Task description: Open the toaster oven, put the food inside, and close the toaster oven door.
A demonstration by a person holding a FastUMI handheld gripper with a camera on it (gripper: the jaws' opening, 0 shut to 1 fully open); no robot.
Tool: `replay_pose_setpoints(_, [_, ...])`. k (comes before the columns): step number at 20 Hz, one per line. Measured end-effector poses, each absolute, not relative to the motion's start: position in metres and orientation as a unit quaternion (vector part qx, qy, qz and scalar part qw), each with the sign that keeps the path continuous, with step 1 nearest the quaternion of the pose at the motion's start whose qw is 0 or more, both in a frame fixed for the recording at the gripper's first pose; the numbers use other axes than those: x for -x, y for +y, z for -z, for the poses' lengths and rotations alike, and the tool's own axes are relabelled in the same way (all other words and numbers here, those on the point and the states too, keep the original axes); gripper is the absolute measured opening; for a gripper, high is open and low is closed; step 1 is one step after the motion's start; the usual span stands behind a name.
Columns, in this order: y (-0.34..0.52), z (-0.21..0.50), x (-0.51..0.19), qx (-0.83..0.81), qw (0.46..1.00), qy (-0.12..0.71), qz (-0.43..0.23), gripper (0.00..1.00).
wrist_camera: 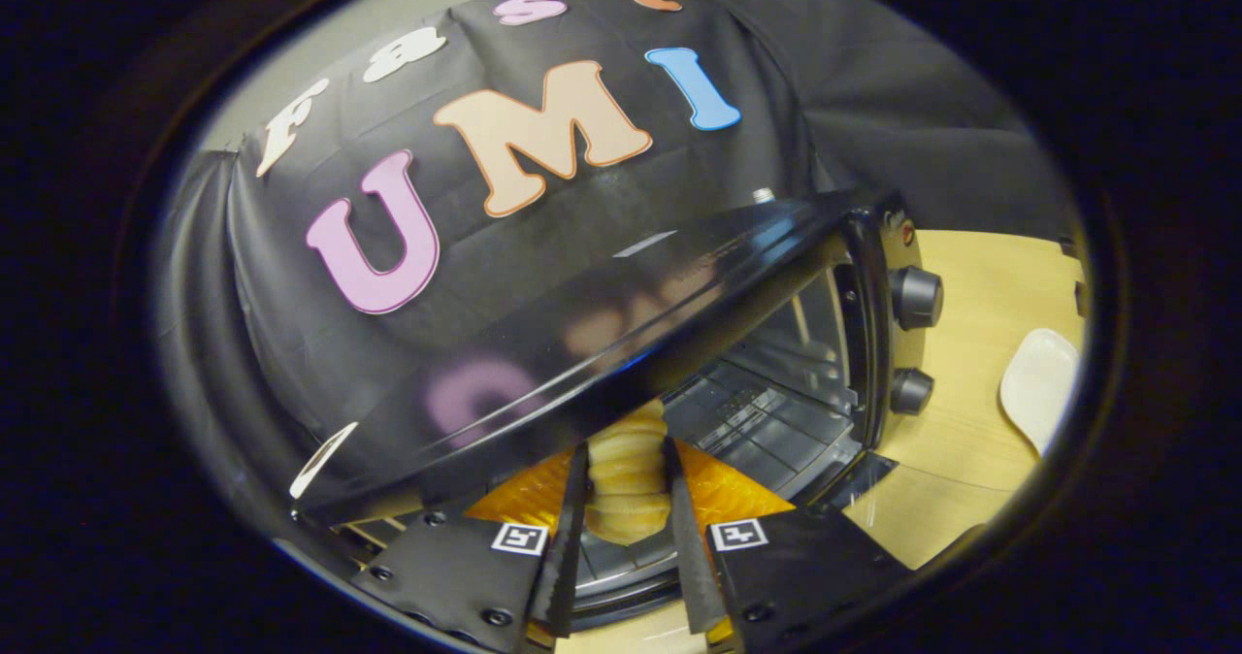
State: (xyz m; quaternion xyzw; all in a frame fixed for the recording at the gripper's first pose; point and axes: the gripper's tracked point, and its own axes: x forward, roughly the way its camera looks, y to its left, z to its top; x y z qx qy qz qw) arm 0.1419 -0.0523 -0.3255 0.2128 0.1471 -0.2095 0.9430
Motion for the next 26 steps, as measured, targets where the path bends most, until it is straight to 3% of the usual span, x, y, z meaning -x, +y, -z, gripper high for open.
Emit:
replay_pose_setpoints(2, [-0.052, 0.329, -0.147, -0.214, 0.943, 0.149, 0.207, 0.46])
replay_pose_setpoints(13, [-0.047, 0.319, -0.128, -0.174, 0.953, 0.160, 0.189, 1.00])
replay_pose_setpoints(19, [-0.025, 0.296, -0.076, -0.117, 0.964, 0.178, 0.162, 1.00])
replay_pose_setpoints(26, [0.004, 0.296, 0.018, 0.039, 0.955, 0.254, 0.149, 1.00])
